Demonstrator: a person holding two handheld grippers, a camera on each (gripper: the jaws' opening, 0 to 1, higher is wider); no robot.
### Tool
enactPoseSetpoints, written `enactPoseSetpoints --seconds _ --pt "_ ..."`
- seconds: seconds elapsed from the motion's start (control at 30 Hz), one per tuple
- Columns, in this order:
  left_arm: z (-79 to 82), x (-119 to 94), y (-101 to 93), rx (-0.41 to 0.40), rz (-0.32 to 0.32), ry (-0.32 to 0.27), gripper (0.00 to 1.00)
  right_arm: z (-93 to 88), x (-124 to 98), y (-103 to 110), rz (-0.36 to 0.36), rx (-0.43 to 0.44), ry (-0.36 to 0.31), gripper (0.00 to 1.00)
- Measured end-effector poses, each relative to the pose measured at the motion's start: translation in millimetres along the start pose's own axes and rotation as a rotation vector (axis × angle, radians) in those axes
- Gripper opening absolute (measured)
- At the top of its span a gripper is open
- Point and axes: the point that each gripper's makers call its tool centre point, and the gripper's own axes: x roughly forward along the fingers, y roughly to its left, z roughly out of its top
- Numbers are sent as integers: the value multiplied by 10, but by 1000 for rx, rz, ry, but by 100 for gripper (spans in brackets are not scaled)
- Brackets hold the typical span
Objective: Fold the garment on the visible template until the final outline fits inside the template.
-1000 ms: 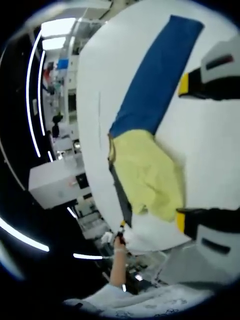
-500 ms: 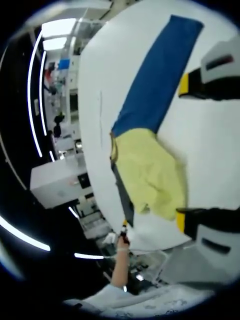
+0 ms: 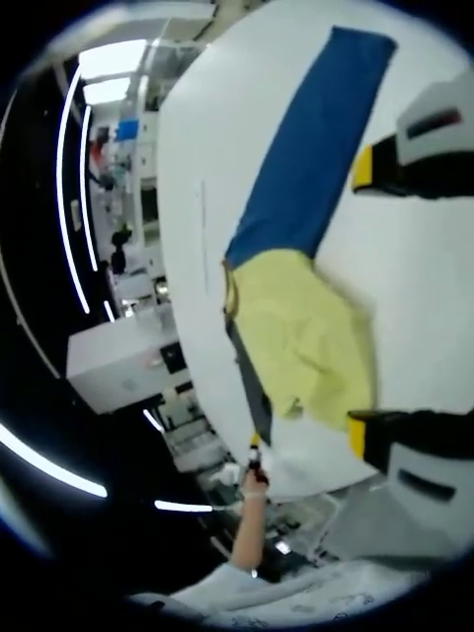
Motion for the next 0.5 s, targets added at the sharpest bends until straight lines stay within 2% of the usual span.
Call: enactPoseSetpoints --seconds 0.23,0.43,0.5 --pt "83 -68 -180 27 -79 -46 73 9 -17 46 13 -7 -15 89" --pt "145 -274 -465 61 -154 -88 73 25 -61 55 14 -6 -33 89" --pt "195 -343 -568 62 -187 -122 72 26 -76 68 17 -7 -37 89"
